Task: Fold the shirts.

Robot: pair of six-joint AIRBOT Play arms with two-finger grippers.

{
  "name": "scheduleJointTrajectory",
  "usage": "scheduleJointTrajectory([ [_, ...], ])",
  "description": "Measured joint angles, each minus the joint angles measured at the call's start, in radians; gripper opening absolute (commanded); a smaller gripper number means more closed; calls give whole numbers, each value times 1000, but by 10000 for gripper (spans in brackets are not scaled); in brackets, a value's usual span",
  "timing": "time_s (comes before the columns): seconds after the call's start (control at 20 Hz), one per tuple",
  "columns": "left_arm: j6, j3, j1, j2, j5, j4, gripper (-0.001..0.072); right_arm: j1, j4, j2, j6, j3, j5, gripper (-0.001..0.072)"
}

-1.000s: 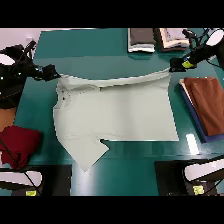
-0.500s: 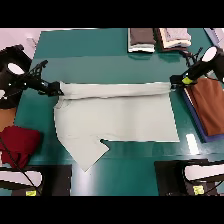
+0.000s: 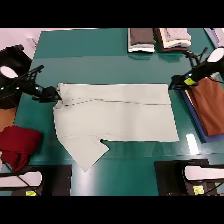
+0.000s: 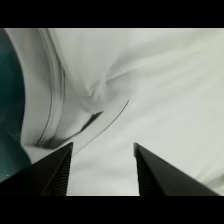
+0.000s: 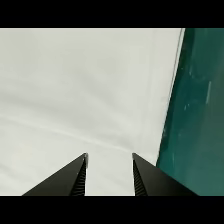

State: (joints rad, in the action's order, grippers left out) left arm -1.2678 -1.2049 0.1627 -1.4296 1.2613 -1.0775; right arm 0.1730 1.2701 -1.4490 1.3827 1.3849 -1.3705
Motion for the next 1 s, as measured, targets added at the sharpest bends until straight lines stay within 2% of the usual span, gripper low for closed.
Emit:
scheduleJointTrajectory([
  [0.15, -30, 111, 16, 159, 18, -95, 465, 80, -10, 117, -17, -140, -21, 336],
  [0.25, -57, 212, 19, 267, 28, -136, 466, 150, -12, 204, -26, -273, -32, 453],
  [0.5, -126, 447, 24, 459, 37, -177, 466, 323, -18, 373, -53, -614, -43, 449],
  [0.75, -158, 580, 24, 517, 47, -175, 466, 401, -21, 435, -64, -826, -23, 440],
  [0.8, -160, 594, 24, 521, 47, -174, 466, 406, -21, 438, -65, -849, -15, 383],
  [0.85, -163, 603, 24, 525, 45, -172, 466, 410, -27, 443, -66, -866, -13, 357],
  [0.9, -164, 610, 24, 527, 43, -172, 466, 414, -39, 444, -70, -879, -13, 290],
  [1.0, -168, 620, 24, 529, 41, -172, 466, 417, -61, 446, -92, -895, 7, 58],
])
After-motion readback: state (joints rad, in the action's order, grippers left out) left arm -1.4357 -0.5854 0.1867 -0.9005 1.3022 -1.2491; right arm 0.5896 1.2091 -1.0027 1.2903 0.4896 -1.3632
